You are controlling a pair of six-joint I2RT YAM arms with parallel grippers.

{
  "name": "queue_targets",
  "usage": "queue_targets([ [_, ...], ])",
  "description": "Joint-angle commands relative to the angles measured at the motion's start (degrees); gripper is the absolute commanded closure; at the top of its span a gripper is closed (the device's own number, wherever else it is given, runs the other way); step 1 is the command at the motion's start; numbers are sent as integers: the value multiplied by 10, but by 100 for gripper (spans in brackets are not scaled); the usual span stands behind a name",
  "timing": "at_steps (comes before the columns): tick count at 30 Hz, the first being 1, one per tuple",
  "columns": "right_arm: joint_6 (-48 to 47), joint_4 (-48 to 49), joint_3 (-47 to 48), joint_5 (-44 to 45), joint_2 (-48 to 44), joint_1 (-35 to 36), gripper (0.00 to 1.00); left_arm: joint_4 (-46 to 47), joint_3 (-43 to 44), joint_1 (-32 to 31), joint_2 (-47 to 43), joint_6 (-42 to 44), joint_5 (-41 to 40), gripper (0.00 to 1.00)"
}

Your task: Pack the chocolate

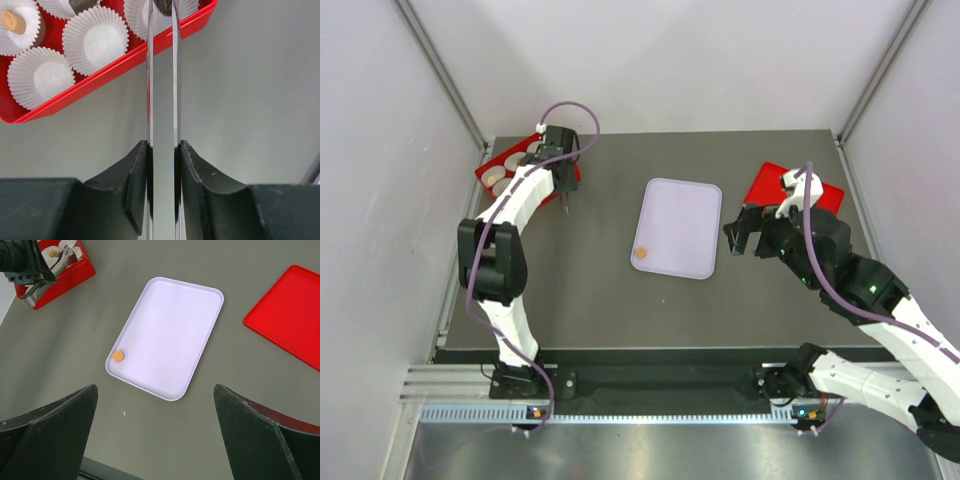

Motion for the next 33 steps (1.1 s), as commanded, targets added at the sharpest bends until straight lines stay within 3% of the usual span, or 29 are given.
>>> queue_targets([
  [1,-6,25,28,0,0,2,0,9,23,2,5,4,-9,67],
  [24,-5,30,31,-8,16,1,0,-11,37,2,-15,15,17,56],
  [33,0,25,29,-8,14,2,0,-19,30,-5,-53,25,71,57],
])
